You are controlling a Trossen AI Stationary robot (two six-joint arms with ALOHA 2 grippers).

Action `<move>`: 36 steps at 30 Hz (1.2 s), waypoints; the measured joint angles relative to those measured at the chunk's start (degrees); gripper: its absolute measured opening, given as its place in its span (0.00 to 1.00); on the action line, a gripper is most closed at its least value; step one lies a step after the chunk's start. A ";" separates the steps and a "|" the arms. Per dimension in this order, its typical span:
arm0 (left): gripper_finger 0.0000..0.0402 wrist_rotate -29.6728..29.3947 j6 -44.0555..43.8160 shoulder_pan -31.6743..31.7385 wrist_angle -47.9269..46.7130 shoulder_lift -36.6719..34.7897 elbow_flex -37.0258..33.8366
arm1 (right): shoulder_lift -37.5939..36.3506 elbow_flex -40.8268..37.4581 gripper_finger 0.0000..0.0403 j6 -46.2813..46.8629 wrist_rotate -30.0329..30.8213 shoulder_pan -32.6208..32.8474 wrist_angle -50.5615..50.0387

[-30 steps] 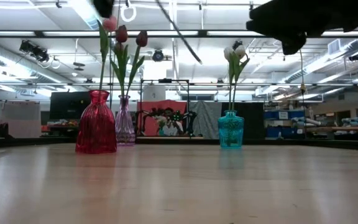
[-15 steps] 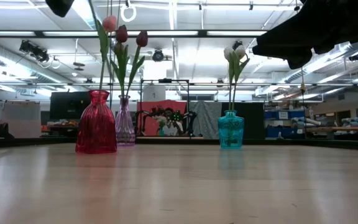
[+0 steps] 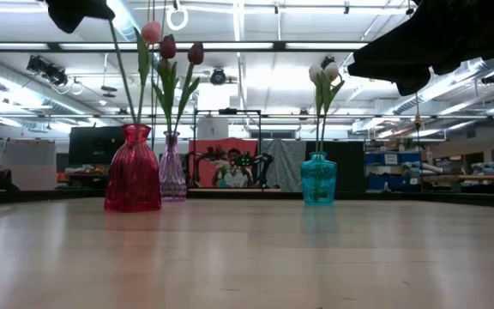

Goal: Sort flowers into vase by color
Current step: Put the pink tulip into the red vase

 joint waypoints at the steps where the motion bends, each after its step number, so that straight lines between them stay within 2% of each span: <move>1: 0.02 -0.07 -0.50 0.02 -0.45 0.00 -0.42 | 0.00 0.00 0.39 0.00 0.00 0.00 0.00; 8: 0.02 -0.32 -1.85 0.15 0.81 0.44 -4.13 | 0.00 0.00 0.39 0.00 0.32 -0.02 0.18; 15: 0.02 1.13 0.77 1.52 10.51 1.85 -11.12 | 0.00 0.00 0.39 -0.07 0.43 -0.02 0.64; 25: 0.03 1.86 -0.72 5.72 13.84 9.22 -12.63 | 0.00 0.00 0.39 -0.03 0.44 -0.85 0.62; 30: 0.10 1.87 -0.50 7.53 15.37 12.54 -12.63 | 0.00 0.00 0.39 -0.02 0.42 -0.85 0.59; 36: 0.27 2.87 -0.02 8.09 15.92 13.25 -12.65 | 0.00 0.00 0.39 0.00 0.42 -0.85 0.57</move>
